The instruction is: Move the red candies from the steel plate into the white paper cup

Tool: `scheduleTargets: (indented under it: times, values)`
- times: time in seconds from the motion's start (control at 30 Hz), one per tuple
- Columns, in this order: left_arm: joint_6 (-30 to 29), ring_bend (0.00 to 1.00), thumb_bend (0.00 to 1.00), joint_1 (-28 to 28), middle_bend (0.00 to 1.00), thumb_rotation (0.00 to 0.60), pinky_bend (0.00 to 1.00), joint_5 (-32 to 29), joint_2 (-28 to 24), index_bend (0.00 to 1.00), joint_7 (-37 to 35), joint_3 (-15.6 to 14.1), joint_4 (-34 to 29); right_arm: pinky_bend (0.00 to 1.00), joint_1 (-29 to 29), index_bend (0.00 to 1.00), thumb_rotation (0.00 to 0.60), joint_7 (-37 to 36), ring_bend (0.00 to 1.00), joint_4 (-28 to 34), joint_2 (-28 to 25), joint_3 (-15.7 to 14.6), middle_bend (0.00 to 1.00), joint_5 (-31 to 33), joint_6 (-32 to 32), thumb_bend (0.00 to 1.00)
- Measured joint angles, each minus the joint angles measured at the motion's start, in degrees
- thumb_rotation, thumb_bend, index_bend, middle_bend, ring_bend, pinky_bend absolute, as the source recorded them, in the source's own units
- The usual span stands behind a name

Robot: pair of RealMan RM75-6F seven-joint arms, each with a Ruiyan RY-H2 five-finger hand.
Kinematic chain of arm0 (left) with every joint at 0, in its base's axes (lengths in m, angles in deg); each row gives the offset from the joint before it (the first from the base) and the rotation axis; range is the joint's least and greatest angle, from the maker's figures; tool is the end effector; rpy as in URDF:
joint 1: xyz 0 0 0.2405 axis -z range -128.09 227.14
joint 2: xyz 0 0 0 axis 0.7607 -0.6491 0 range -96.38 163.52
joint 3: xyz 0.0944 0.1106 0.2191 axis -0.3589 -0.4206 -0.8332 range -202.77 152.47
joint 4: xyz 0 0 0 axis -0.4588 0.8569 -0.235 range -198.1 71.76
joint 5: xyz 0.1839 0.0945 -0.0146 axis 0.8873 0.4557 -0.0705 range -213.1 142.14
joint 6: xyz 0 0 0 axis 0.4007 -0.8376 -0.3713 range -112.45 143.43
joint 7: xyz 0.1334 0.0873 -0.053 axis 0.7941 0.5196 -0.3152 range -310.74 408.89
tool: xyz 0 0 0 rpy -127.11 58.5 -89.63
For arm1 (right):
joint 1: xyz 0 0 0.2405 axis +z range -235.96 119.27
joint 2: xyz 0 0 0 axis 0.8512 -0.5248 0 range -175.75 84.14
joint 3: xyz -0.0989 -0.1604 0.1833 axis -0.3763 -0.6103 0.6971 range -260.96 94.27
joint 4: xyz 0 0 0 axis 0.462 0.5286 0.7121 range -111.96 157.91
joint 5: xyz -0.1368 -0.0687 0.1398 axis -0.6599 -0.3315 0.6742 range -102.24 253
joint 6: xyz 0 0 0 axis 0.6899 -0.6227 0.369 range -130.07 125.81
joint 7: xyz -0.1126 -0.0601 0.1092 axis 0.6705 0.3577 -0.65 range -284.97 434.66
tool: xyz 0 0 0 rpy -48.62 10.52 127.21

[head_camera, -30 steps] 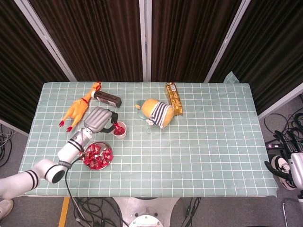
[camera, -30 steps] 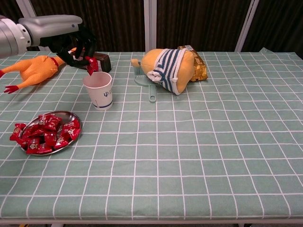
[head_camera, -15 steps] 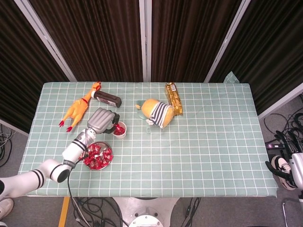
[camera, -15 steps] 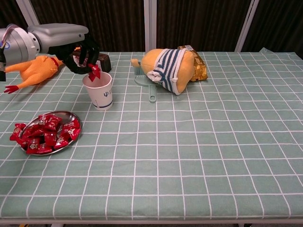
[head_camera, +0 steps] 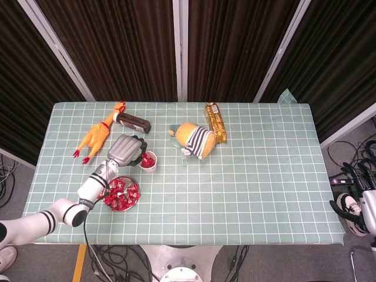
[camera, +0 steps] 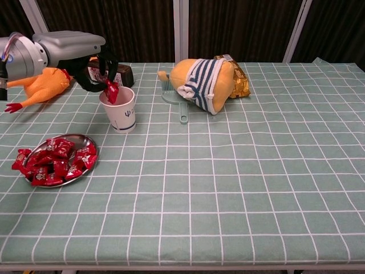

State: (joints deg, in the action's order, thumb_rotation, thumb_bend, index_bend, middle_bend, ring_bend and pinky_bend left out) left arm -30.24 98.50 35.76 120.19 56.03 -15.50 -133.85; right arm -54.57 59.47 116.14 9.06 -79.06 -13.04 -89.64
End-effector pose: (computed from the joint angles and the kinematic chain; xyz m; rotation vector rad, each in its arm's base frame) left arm -0.1552 0.4244 -0.0053 -1.9658 -0.8329 -0.8656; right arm -0.3121 -0.2043 0.2230 1.3371 -0.9347 1.0569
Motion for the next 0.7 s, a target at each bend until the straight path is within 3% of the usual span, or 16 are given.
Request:
scheduleTargets:
  times: [0.37, 0.57, 0.7]
  values:
    - [-1.81, 0.29, 0.36, -0.73, 0.35, 0.6, 0.61, -0.95, -0.38, 0.36, 0.62, 0.07, -1.23, 0.25, -0.09, 0.08, 0.6, 0.11, 0.05, 0.23, -0.21, 0.08, 0.2, -0.02, -0.22, 0.16]
    - [-9.59, 0.29, 0.34, -5.23, 0.35, 0.6, 0.59, -0.07, -2.87, 0.35, -1.78, 0.17, -4.61, 0.25, 0.0, 0.08, 0.6, -0.09, 0.05, 0.14, -0.3, 0.18, 0.2, -0.15, -0.26, 0.16]
    - [-14.79, 0.29, 0.34, -10.41, 0.36, 0.6, 0.58, 0.8, -6.6, 0.41, -2.81, -1.38, -8.62, 0.25, 0.4, 0.08, 0.6, -0.15, 0.05, 0.11, -0.11, 0.23, 0.2, -0.46, 0.06, 0.16]
